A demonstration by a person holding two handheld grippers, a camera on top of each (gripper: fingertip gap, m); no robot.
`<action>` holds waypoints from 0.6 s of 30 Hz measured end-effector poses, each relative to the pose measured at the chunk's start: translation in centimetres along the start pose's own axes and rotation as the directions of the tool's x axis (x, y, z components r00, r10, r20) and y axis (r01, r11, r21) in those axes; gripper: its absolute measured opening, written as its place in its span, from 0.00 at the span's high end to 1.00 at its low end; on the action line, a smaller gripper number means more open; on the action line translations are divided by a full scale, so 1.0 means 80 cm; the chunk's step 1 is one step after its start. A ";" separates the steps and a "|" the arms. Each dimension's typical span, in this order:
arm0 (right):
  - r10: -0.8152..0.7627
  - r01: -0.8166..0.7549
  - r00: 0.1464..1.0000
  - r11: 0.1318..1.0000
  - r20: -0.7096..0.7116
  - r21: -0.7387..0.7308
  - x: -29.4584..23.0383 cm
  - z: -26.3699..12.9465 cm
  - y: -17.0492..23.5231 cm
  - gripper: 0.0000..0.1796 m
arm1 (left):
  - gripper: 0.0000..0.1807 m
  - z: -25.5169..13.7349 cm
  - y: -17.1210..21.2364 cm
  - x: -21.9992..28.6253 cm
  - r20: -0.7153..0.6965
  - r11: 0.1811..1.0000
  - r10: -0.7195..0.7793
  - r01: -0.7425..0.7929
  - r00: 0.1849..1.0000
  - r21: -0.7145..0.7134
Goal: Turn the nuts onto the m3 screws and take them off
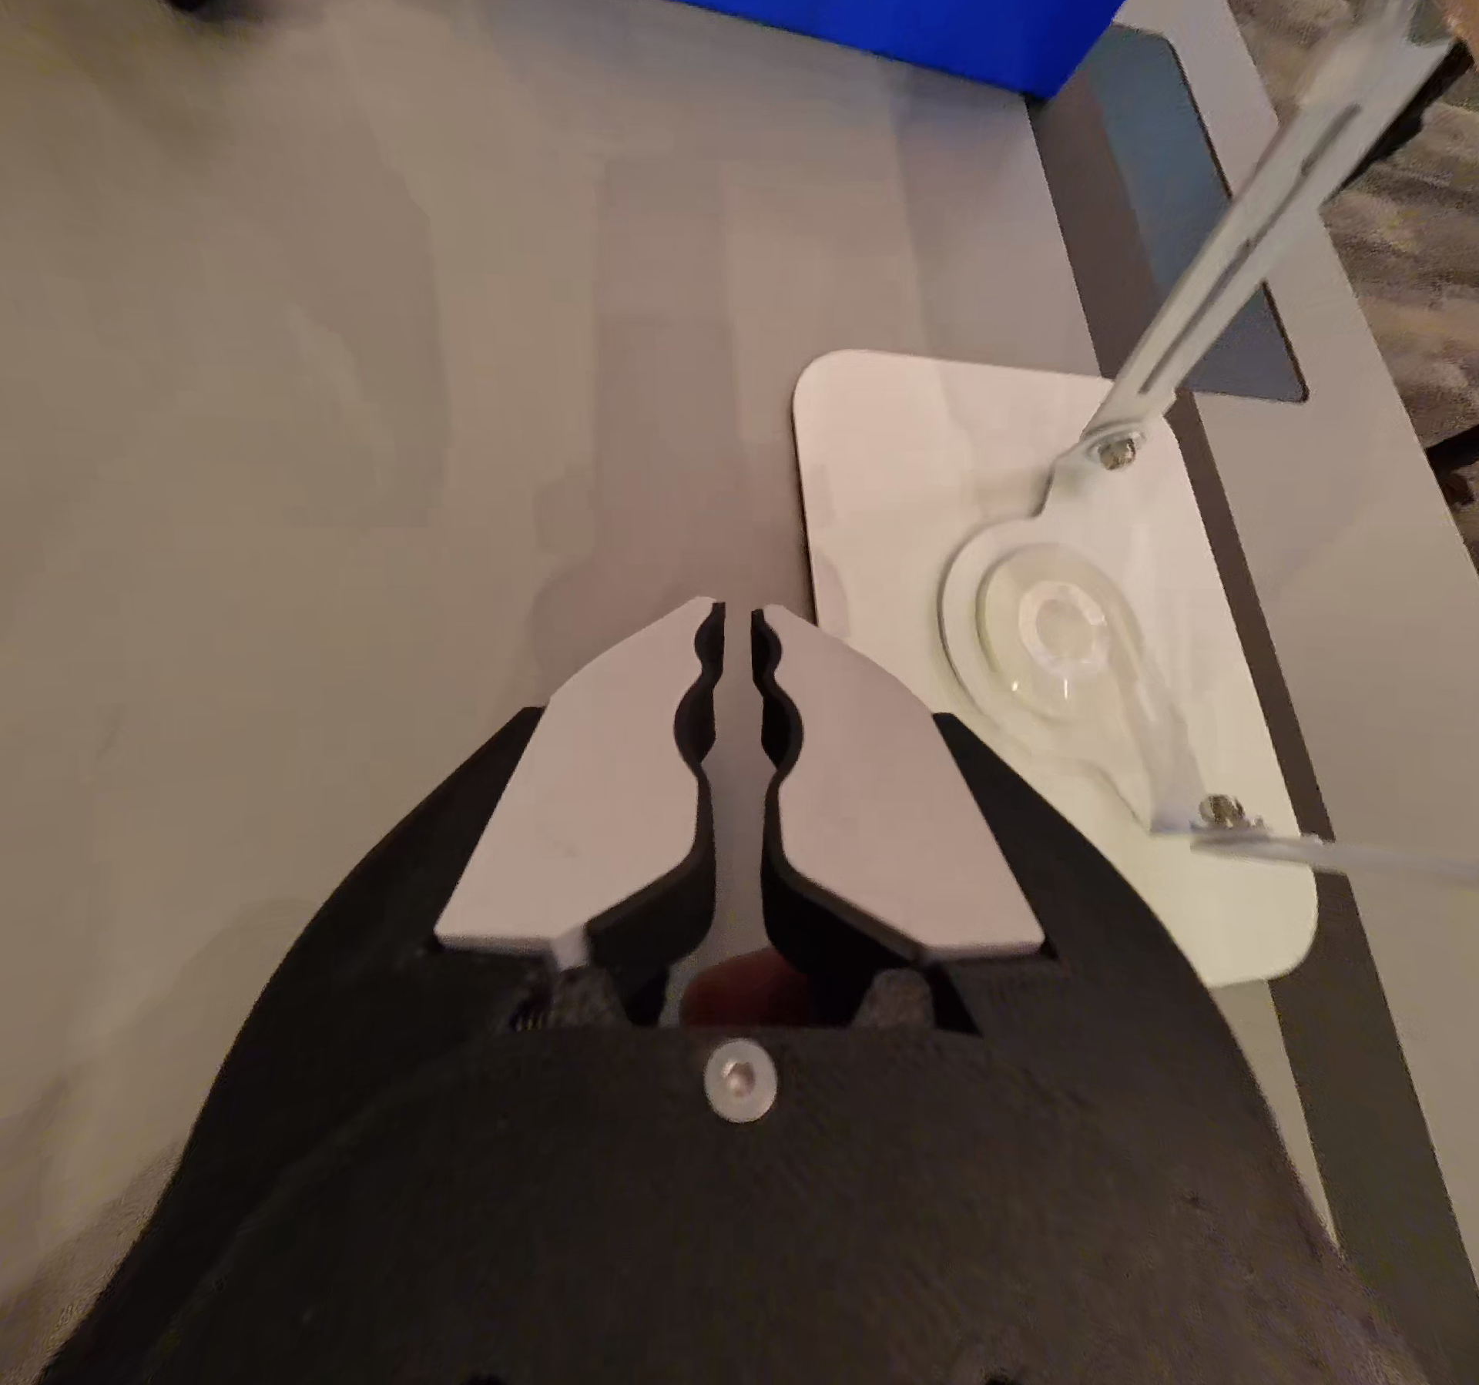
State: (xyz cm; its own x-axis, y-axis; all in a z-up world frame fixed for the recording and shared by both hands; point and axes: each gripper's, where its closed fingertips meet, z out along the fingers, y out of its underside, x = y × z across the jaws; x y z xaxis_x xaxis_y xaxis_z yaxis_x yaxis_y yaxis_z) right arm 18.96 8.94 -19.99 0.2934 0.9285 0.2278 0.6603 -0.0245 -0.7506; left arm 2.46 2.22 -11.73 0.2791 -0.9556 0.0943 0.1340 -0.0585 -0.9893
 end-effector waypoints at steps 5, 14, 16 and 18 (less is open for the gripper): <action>-0.021 0.022 0.999 0.999 0.027 -0.048 -0.010 -0.002 0.022 0.97 | 0.98 0.015 0.013 0.005 -0.020 0.998 0.041 -0.042 0.999 -0.056; -0.036 0.046 0.996 0.992 0.082 -0.119 -0.030 0.030 0.036 0.93 | 0.98 0.025 0.018 0.005 -0.038 0.996 0.044 -0.047 0.998 -0.073; -0.014 0.026 0.995 0.992 0.103 -0.123 -0.030 0.033 0.036 0.94 | 0.98 0.025 0.017 0.006 -0.042 0.996 0.044 -0.047 0.998 -0.073; 0.022 -0.005 0.991 0.992 0.132 -0.126 -0.031 0.036 0.035 0.96 | 0.98 0.025 0.017 0.007 -0.043 0.996 0.044 -0.047 0.998 -0.074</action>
State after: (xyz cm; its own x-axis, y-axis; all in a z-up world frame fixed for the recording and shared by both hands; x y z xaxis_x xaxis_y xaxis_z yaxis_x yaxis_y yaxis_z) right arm 18.05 7.63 -24.44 0.2137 0.9685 0.1277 0.7407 -0.0754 -0.6676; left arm 4.70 2.21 -12.82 0.2434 -0.9688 0.0457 0.0499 -0.0346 -0.9982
